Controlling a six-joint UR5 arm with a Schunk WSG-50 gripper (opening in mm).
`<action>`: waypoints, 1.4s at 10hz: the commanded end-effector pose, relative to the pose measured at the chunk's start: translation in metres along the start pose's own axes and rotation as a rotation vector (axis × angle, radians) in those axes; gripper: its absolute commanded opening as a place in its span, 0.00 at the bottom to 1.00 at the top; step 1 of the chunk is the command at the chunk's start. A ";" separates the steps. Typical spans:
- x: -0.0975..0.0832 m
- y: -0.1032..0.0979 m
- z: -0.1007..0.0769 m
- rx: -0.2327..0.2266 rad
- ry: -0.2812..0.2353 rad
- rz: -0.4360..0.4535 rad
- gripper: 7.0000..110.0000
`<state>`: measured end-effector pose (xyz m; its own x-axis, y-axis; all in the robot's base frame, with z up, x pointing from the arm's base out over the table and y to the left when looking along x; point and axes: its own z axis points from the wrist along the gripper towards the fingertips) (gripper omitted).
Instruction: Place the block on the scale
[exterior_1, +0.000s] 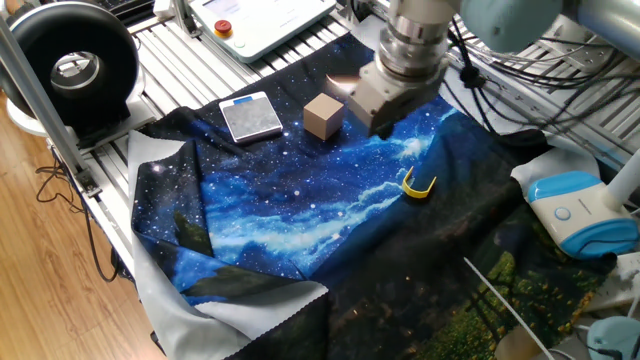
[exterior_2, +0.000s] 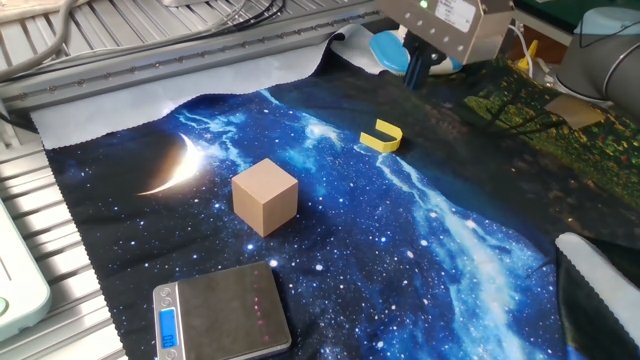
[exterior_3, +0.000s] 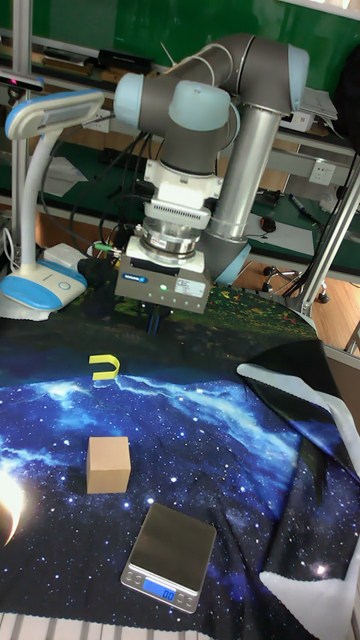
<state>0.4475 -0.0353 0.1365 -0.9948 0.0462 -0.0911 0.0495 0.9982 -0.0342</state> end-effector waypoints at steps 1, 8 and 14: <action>-0.016 0.000 -0.007 0.010 -0.018 0.000 0.00; -0.111 0.024 -0.038 -0.014 0.030 -0.044 0.00; -0.097 0.057 -0.025 -0.148 0.054 -0.009 0.00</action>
<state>0.5463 0.0017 0.1732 -0.9989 0.0255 -0.0391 0.0235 0.9985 0.0490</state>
